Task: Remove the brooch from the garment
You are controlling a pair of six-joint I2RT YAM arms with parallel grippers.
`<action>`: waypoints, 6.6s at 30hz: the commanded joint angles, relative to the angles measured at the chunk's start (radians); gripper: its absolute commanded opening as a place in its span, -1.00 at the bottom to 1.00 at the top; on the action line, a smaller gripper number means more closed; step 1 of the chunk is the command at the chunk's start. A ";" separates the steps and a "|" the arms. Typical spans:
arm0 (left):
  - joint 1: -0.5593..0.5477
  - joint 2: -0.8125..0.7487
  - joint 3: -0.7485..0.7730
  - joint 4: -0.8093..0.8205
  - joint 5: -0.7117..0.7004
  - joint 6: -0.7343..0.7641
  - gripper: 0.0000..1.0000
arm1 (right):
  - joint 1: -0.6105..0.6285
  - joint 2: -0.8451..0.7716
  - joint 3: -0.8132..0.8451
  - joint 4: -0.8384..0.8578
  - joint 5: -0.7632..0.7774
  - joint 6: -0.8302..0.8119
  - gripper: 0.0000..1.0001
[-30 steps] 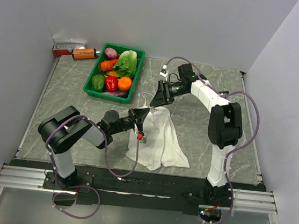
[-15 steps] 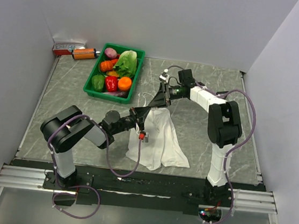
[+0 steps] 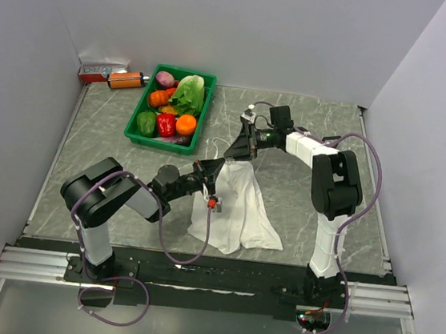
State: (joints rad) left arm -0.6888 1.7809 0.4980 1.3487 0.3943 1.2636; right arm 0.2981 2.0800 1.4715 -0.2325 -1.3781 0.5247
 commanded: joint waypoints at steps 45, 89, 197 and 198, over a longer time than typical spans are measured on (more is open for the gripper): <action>0.003 -0.005 -0.003 0.512 -0.003 -0.015 -0.99 | -0.033 0.028 -0.016 0.130 0.016 0.136 -1.00; 0.141 -0.069 0.858 -0.875 0.141 -1.419 0.86 | 0.007 -0.442 0.196 -0.082 1.080 -0.015 -1.00; 0.244 0.009 0.814 -0.631 0.672 -1.963 -0.39 | -0.048 -0.635 -0.162 0.202 0.490 -0.172 -1.00; 0.244 0.009 0.814 -0.629 0.678 -1.962 -0.41 | -0.048 -0.633 -0.163 0.203 0.490 -0.172 -1.00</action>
State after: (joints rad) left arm -0.4374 1.7859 1.2701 0.6559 1.0382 -0.6861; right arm 0.2527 1.4940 1.3060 -0.0853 -0.8669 0.3504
